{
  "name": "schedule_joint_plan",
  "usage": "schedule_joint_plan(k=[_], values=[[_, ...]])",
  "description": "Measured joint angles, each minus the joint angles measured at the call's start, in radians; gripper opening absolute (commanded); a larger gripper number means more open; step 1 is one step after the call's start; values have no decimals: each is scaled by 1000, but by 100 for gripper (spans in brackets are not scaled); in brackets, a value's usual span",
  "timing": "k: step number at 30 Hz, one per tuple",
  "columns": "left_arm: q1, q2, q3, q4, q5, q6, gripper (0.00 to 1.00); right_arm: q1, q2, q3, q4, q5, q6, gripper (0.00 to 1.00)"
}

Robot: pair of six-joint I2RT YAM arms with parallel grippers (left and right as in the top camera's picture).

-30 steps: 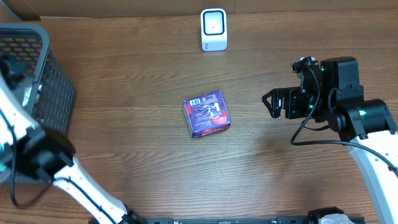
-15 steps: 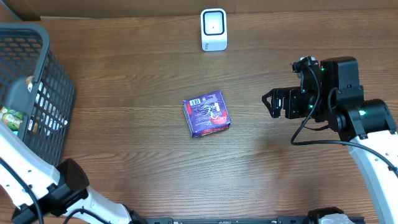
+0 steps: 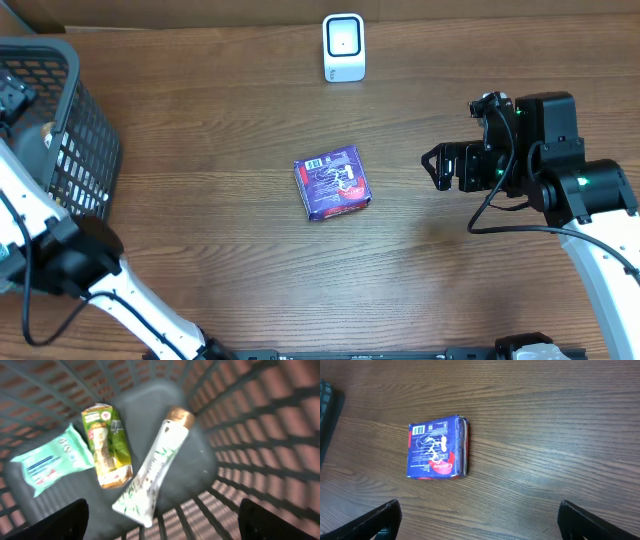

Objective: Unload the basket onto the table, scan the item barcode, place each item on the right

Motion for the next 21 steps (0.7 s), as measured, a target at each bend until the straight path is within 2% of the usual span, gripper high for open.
schedule_joint_plan(k=[5,12,21], values=[[17,113,-3,47,0,40,84,0,0,0,0,0,0,100],[24,220,-3,123,21,163,79,0,0,0,0,0,0,100],[24,288,-3,177,28,194,77,0,0,0,0,0,0,100]])
